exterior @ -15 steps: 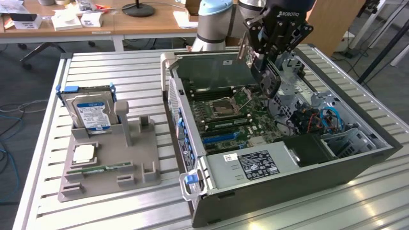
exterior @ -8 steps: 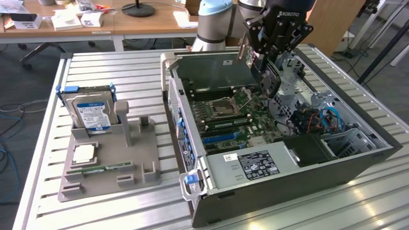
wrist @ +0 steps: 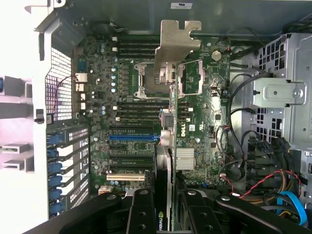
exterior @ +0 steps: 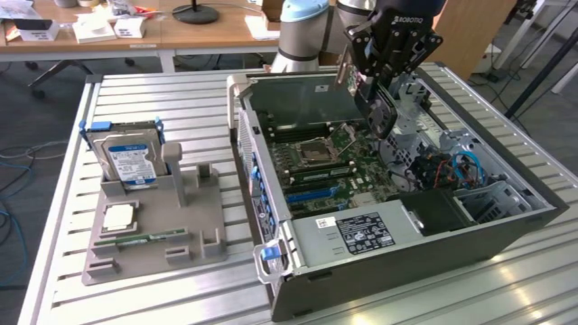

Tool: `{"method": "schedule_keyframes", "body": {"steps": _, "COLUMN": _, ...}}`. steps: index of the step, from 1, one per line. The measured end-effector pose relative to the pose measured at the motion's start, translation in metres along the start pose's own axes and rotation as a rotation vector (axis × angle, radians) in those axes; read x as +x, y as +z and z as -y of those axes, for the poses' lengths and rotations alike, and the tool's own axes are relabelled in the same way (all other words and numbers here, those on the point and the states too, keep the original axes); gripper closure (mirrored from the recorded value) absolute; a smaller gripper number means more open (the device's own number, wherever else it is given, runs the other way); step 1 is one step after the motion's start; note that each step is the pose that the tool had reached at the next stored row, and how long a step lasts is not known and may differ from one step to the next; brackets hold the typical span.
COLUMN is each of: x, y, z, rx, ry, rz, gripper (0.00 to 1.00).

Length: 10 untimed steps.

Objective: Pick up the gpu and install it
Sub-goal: 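Insert the gpu into the slot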

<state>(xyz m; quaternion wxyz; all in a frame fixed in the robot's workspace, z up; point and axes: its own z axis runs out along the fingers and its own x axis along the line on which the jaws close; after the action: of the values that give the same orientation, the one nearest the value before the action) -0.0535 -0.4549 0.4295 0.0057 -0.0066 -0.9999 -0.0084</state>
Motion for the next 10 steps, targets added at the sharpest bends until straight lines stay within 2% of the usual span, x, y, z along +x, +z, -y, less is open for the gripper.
{"method": "schedule_keyframes", "body": {"steps": 5, "x": 0.0000, "y": 0.0001, "z": 0.0000, "rx": 0.0004, "ry": -0.037, "rz": -0.0006, "gripper": 0.74}}
{"method": "schedule_keyframes", "body": {"steps": 10, "x": 0.0000, "y": 0.0001, "z": 0.0000, "rx": 0.0013, "ry": -0.099, "rz": -0.0016, "gripper": 0.74}}
